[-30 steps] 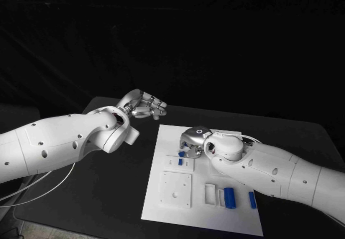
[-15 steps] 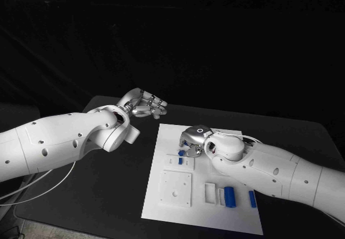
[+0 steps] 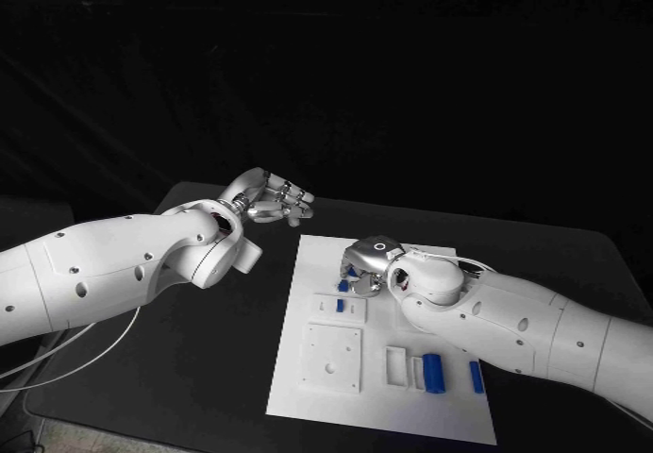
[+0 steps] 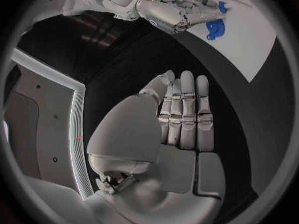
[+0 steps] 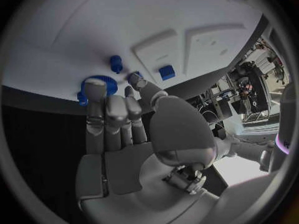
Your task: Assemble the parts on the task board
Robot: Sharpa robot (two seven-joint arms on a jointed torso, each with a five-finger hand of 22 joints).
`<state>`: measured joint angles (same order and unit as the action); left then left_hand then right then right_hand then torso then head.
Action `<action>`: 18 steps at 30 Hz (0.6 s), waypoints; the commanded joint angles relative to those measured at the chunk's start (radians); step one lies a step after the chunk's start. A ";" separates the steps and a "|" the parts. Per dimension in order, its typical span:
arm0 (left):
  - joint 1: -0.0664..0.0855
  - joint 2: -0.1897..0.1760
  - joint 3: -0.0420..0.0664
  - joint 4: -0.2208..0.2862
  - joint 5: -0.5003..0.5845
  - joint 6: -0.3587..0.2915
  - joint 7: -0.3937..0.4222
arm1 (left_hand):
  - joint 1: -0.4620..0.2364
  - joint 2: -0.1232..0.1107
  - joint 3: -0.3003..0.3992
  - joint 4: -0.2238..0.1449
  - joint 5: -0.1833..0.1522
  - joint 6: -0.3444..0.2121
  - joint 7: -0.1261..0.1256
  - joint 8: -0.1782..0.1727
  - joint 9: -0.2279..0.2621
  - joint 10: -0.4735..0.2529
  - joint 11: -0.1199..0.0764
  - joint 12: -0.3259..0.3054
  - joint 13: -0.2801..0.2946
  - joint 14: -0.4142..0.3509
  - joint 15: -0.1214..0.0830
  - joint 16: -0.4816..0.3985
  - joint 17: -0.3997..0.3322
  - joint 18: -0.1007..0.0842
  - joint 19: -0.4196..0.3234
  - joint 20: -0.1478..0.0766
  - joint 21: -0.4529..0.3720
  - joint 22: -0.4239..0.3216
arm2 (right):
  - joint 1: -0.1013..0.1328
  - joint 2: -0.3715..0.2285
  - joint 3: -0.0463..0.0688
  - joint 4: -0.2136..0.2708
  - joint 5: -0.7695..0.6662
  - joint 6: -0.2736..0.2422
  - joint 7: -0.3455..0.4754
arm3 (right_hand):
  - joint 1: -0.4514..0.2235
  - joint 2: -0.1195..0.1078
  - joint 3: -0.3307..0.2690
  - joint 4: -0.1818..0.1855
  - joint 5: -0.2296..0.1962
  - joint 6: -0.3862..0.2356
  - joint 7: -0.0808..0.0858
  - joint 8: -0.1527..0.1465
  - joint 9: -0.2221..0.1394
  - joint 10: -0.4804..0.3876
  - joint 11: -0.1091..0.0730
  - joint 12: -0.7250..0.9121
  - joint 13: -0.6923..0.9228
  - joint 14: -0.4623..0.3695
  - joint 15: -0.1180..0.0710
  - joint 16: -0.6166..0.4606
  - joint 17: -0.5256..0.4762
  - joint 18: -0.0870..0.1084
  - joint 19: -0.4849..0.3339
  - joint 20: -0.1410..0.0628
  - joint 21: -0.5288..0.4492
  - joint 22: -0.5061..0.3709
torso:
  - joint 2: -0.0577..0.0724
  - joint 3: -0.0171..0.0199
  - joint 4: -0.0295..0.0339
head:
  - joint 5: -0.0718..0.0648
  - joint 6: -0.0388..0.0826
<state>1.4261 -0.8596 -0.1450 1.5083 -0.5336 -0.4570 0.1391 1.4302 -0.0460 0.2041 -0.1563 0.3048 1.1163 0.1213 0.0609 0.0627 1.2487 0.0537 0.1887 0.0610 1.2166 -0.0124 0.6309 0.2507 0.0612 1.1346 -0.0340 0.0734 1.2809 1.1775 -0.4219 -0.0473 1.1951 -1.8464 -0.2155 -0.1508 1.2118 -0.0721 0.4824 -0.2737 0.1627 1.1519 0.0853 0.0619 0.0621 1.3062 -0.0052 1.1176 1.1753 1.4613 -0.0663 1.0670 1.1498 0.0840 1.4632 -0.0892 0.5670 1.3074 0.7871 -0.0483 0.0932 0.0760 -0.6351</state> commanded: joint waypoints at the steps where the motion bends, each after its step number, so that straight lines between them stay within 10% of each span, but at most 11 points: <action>1: 0.003 0.000 0.001 0.000 0.006 0.017 0.005 | 0.004 0.007 0.007 0.000 0.005 -0.007 0.001 0.003 0.001 -0.005 -0.001 0.001 0.001 0.004 0.004 -0.004 0.001 -0.007 -0.008 0.002 -0.003 0.001 | 0.000 -0.002 0.000 0.004 0.001 -0.028 -0.017 | -0.003 -0.006 0.007 0.000 0.002 0.003 0.002 0.000 0.000 0.007 -0.002 0.000 0.000 0.002 -0.001 0.003 -0.001 -0.008 0.047 0.000 0.008 0.064 | 0.000 -0.0002 -0.0011 | -0.001 0.003; 18: 0.003 -0.003 0.000 -0.004 0.006 0.024 0.002 | 0.004 0.010 0.009 -0.002 0.007 -0.007 0.001 0.003 0.001 -0.006 -0.001 0.002 0.001 0.004 0.004 -0.006 0.002 -0.007 -0.008 0.002 -0.004 0.006 | -0.002 -0.017 0.000 0.023 0.051 -0.055 -0.011 | -0.014 -0.023 -0.050 0.031 0.012 -0.025 0.004 0.000 0.000 0.007 0.000 -0.001 -0.002 0.002 0.000 0.004 -0.002 -0.006 0.047 0.001 0.011 0.062 | 0.001 -0.0004 -0.0005 | -0.005 0.008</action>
<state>1.4262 -0.8627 -0.1454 1.5036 -0.5332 -0.4473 0.1371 1.4301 -0.0460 0.2063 -0.1585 0.3047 1.1163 0.1213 0.0609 0.0626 1.2487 0.0537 0.1887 0.0611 1.2166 -0.0124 0.6309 0.2520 0.0612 1.1308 -0.0303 0.0734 1.2859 1.1766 -0.4371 -0.0472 1.2135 -1.8210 -0.2629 -0.1669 1.1958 -0.0885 0.4385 -0.2457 0.1706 1.1328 0.0899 0.0618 0.0620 1.3062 -0.0053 1.1176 1.1746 1.4613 -0.0663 1.0669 1.1481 0.0841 1.4632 -0.0892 0.5767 1.3074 0.7875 -0.0486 0.0929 0.0704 -0.6266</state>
